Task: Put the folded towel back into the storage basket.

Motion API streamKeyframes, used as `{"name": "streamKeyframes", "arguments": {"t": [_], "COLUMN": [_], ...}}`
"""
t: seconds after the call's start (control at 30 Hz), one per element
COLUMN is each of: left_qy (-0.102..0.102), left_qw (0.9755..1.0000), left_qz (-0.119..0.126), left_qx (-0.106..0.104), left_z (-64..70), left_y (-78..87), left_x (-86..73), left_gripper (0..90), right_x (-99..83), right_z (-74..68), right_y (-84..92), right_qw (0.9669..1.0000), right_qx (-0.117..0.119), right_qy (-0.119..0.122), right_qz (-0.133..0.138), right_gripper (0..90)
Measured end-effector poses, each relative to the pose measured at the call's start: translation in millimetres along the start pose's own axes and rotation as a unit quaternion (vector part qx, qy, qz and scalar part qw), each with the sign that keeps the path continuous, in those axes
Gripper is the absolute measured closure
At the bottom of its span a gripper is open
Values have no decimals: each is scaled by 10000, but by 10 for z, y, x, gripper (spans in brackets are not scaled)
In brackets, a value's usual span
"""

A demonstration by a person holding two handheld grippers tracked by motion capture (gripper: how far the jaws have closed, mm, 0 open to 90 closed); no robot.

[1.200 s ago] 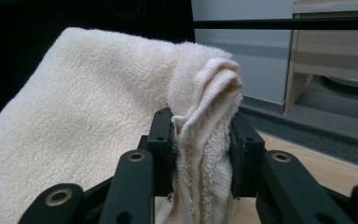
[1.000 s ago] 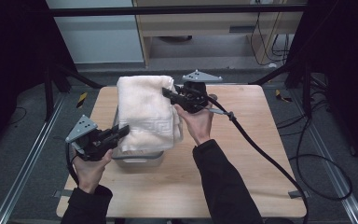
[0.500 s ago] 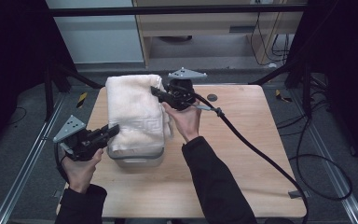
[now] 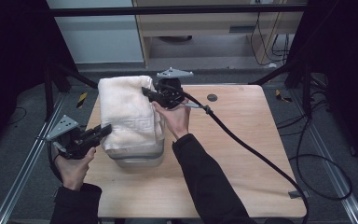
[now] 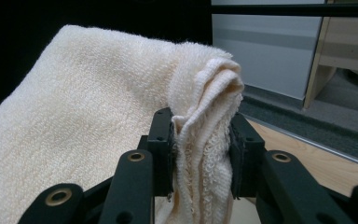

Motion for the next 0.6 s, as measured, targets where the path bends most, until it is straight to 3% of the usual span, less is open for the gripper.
{"name": "streamKeyframes", "arguments": {"t": [0.6], "left_qy": [67], "left_qw": [9988], "left_qz": [-387], "left_qx": [288], "left_z": [-251], "left_y": [-187], "left_x": [-153], "left_gripper": [769], "right_x": [-282], "right_z": [54], "right_y": [-355], "right_qw": [9993], "right_qx": [-25], "right_qy": [-191], "right_qz": [-313], "right_gripper": [667]}}
Point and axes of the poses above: each handheld gripper's, and its own axes: y roughly backward along the jaws, x roughly out of its top, z roughly to its right, the point moved 4 cm from there along -y, roughly forward along the jaws, and after that the axes turned 8 degrees about y, right-handed, at the moved point
